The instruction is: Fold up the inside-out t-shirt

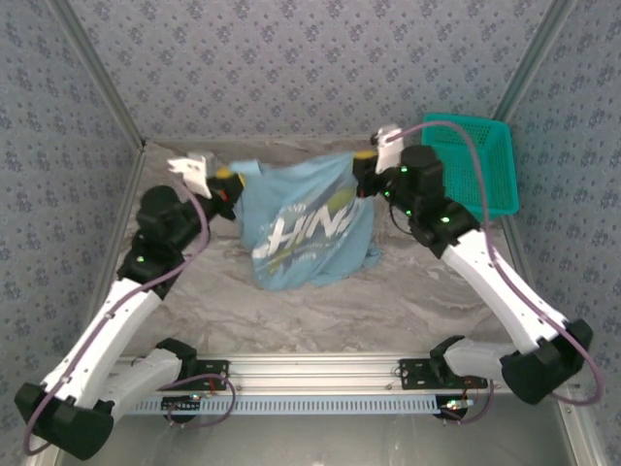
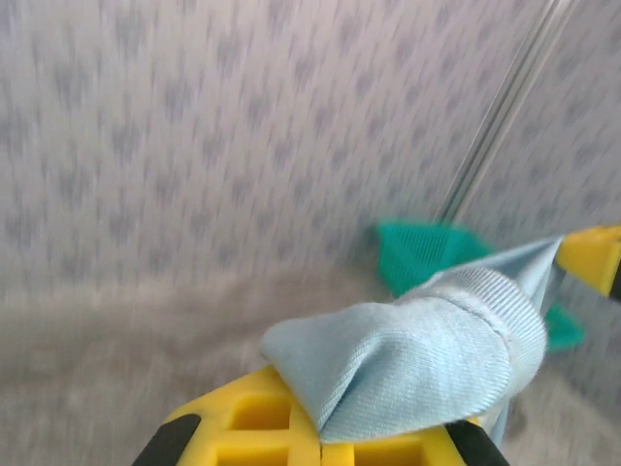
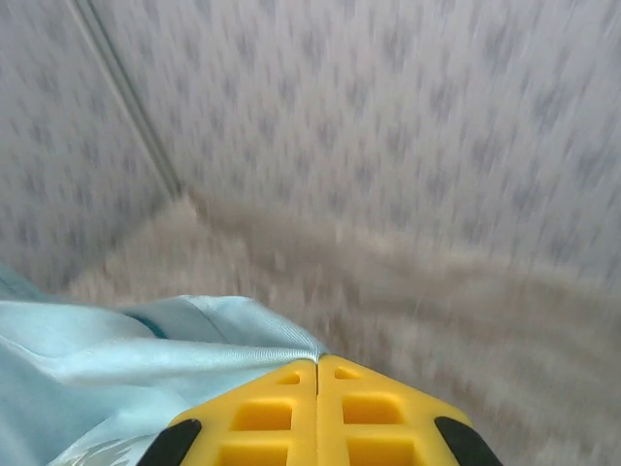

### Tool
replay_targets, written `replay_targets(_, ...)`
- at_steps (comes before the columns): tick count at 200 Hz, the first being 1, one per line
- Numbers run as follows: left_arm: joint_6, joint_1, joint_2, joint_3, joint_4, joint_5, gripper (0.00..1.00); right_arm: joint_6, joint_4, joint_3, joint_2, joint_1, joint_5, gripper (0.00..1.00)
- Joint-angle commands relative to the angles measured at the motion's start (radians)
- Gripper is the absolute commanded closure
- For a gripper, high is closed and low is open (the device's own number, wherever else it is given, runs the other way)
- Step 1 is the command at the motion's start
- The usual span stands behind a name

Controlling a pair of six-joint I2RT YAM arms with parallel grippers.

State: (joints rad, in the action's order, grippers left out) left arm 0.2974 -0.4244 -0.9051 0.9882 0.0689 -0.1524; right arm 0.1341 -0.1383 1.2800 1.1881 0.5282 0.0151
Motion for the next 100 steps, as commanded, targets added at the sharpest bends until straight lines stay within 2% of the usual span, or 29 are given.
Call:
replay_targets(1, -0.046, 0.008, 0.026, 0.183, 0.043, 0.01, 1.0, -0.061, 0.115, 0.142, -0.08, 0.021, -0.078, 1.0)
replay_targets(14, -0.109, 0.007, 0.026, 0.263, -0.002, 0.03, 1.0, -0.108, 0.107, 0.191, -0.079, 0.069, -0.092, 1.0)
replay_targets(46, -0.303, 0.009, 0.031, 0.462, -0.129, 0.212, 1.0, -0.21, 0.103, 0.257, -0.067, 0.208, -0.121, 1.0)
replay_targets(64, -0.389, 0.009, 0.016, 0.587, -0.212, 0.297, 1.0, -0.238, 0.108, 0.273, -0.056, 0.24, -0.139, 1.0)
replay_targets(84, -0.421, 0.009, -0.015, 0.726, -0.326, 0.299, 1.0, -0.253, 0.085, 0.304, -0.033, 0.239, -0.182, 1.0)
replay_targets(100, -0.39, 0.009, -0.069, 0.819, -0.423, 0.238, 1.0, -0.294, 0.056, 0.333, -0.018, 0.217, -0.25, 1.0)
